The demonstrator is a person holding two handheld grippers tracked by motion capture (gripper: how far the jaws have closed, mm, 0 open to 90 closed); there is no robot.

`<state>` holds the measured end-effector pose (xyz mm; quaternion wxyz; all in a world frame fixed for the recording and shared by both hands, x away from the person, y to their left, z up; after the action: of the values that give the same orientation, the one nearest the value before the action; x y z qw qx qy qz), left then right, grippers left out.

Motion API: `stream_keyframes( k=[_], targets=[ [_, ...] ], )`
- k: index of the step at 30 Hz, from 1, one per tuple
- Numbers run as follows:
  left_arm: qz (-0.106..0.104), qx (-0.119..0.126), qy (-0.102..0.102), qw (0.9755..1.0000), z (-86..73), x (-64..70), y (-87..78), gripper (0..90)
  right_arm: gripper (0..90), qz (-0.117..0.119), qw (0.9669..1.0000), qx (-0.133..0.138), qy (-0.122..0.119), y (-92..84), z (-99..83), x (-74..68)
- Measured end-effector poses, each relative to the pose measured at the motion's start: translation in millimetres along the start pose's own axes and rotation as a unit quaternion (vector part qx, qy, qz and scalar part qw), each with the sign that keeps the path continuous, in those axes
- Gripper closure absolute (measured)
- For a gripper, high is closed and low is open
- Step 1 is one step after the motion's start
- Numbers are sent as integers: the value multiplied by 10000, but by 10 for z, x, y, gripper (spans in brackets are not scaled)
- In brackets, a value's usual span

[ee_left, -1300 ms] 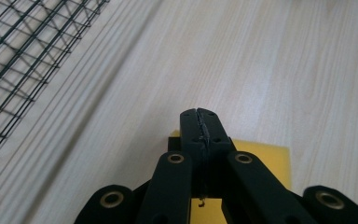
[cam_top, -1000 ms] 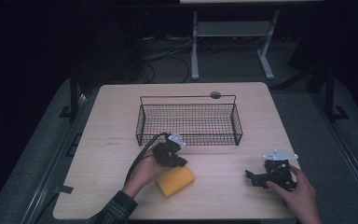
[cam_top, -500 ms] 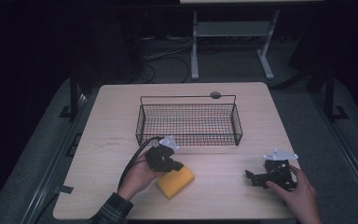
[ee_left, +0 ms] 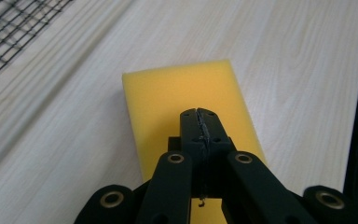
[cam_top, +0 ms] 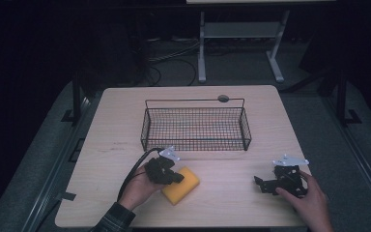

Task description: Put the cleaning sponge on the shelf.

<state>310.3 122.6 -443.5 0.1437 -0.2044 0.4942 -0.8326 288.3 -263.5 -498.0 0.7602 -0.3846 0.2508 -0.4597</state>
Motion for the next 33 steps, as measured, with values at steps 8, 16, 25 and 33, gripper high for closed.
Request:
stream_keyframes(
  k=[8, 16, 25, 33],
  targets=[
    [200, 56, -276, 9994, -163, -163, -125, 897, 0, -1, 10000, -1, 1, 0, 0, 0],
    [349, 76, -441, 9984, -309, -292, -240, 897, 0, 0, 10000, -1, 1, 0, 0, 0],
    [420, 349, -640, 9965, -293, -255, -395, 714, 0, 0, 10000, 0, 0, 0, 0, 0],
    [739, 293, -830, 9934, -271, -222, -441, 450, 0, -1, 10000, 0, 0, 0, 0, 0]
  ],
)
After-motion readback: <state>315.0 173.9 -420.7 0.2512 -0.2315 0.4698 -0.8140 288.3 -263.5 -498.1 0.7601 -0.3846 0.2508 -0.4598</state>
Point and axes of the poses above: each handheld gripper's, and its own axes: y roughly forward along the jaws, z roughly out of its top, x roughly to its right, the point moved 2 cm from there along y, roughly forward along the jaws, and after that the axes turned 9 degrees about -x, right-handed, at the moved point
